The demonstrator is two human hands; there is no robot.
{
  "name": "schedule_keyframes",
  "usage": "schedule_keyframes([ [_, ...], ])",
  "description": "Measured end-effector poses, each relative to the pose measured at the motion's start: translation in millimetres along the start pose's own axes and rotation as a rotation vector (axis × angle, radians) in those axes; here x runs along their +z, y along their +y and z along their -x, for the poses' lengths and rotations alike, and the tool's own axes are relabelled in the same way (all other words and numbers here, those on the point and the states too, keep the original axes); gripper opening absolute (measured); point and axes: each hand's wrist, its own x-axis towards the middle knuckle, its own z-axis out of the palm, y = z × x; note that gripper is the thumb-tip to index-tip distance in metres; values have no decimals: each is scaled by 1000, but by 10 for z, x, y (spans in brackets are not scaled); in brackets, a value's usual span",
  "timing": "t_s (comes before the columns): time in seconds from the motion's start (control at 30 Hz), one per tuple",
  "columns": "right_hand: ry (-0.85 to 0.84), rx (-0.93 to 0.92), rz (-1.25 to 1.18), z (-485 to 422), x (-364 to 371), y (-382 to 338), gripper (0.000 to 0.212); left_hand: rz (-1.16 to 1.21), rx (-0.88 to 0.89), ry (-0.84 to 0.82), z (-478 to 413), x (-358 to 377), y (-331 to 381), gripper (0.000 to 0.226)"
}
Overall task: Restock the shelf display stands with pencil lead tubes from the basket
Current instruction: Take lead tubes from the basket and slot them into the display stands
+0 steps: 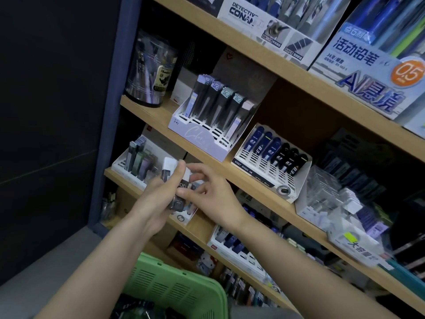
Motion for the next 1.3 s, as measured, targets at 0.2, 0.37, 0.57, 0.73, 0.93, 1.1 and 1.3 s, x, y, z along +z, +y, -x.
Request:
schedule_keyframes([
  [0.2, 63, 52, -102, 88, -152, -11, 46, 17, -9, -34, 75, 140, -7, 55],
  [0.37, 202, 2, -212, 302, -396, 70, 32, -142, 32, -52, 118, 254, -150, 51],
  [0.57, 288, -56, -214, 745, -972, 236, 24, -251, 12, -99, 216, 394, -280, 40],
  [0.73, 611, -50, -195, 1125, -1569, 519, 15, -406, 90, -122, 352, 732, -377, 31],
  [0.93, 933, 14, -50, 1396, -2184, 918, 9, -458, 101, -219, 448, 1237, -329, 30],
  [1.1, 863, 49, 152, 1396, -2329, 1105, 11, -507, 90, -277, 508, 1550, -380, 33],
  [1.3, 736, 93, 247, 1253, -2371, 1256, 18, -505, 67, -284, 614, 1787, -438, 28],
])
